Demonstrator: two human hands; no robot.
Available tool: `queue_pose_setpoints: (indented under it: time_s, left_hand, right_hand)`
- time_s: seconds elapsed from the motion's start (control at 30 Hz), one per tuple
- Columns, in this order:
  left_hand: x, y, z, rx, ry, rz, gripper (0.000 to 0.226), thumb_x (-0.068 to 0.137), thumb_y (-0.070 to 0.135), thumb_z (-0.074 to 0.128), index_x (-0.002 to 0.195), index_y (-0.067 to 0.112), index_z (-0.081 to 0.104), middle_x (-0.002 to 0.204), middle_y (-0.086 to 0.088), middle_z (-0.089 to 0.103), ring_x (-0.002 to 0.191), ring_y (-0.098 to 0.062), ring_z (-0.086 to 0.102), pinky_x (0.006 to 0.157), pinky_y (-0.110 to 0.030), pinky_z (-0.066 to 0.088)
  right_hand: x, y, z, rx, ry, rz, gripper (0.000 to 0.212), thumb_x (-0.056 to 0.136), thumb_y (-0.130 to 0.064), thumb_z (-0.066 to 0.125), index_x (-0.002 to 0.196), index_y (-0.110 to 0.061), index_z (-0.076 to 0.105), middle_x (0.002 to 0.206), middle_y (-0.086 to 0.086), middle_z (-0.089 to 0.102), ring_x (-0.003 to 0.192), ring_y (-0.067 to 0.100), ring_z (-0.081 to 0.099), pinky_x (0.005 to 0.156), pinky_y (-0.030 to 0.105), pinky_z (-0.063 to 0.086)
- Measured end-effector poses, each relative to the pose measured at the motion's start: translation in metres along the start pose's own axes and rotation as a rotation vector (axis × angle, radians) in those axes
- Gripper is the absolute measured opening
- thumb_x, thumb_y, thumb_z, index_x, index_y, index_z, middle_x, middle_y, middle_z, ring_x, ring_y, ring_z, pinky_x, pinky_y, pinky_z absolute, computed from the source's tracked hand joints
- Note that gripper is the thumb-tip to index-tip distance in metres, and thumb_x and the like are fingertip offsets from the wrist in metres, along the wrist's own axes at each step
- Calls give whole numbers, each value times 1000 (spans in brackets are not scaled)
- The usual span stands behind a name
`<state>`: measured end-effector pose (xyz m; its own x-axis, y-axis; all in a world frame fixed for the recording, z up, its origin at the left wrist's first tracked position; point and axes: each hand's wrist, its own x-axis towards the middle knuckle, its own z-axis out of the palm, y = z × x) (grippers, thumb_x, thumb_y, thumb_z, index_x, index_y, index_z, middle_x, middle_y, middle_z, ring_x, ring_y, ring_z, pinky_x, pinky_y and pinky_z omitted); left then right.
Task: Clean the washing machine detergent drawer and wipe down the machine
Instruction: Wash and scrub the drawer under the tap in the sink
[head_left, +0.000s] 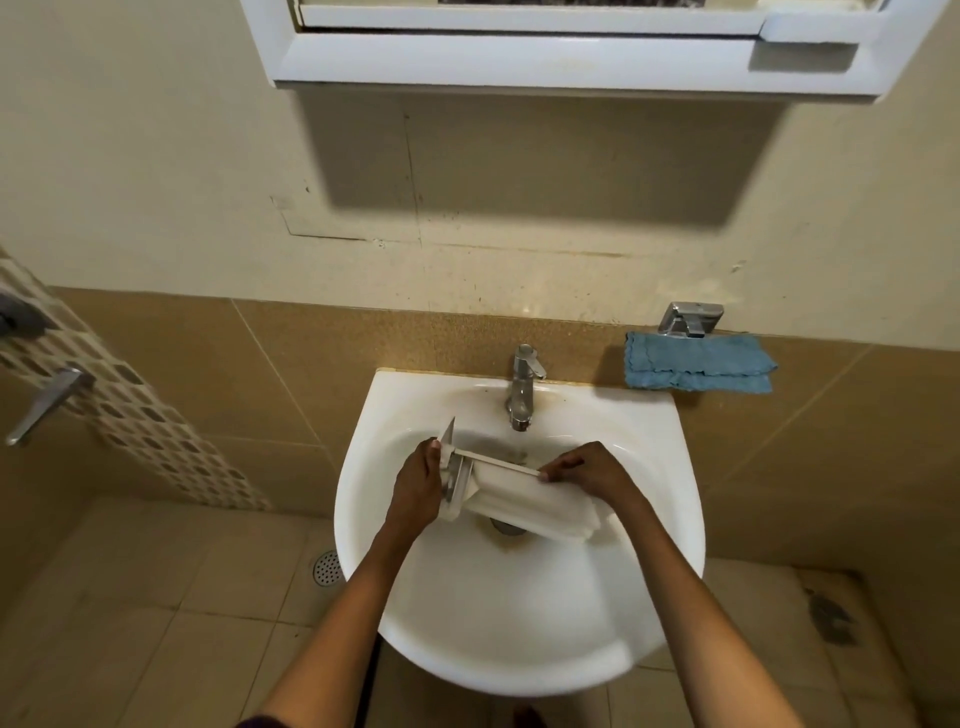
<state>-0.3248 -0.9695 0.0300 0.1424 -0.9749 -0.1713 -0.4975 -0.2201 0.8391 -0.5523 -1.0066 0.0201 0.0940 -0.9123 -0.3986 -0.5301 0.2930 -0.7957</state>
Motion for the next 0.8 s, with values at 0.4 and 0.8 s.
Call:
queue_pose_setpoints:
  time_s: [0.4, 0.8]
  left_hand:
    - [-16, 2, -3, -94, 8, 25, 25, 101, 28, 26, 100, 21, 49, 97, -5, 58, 91, -25, 60, 84, -44, 52]
    - [-5, 34, -26, 275, 31, 190, 43, 97, 32, 41, 134, 11, 48, 109, -16, 61, 107, -29, 55, 90, -33, 40]
  right_hand:
    - [-6, 31, -57, -106, -220, 157, 24, 75, -6, 75, 98, -1, 73, 60, -22, 67, 65, -12, 60, 73, 6, 43]
    - [25, -8, 13, 1015, -30, 356, 26, 98, 3, 31, 101, 12, 56, 81, 15, 55, 74, 24, 55, 70, 25, 55]
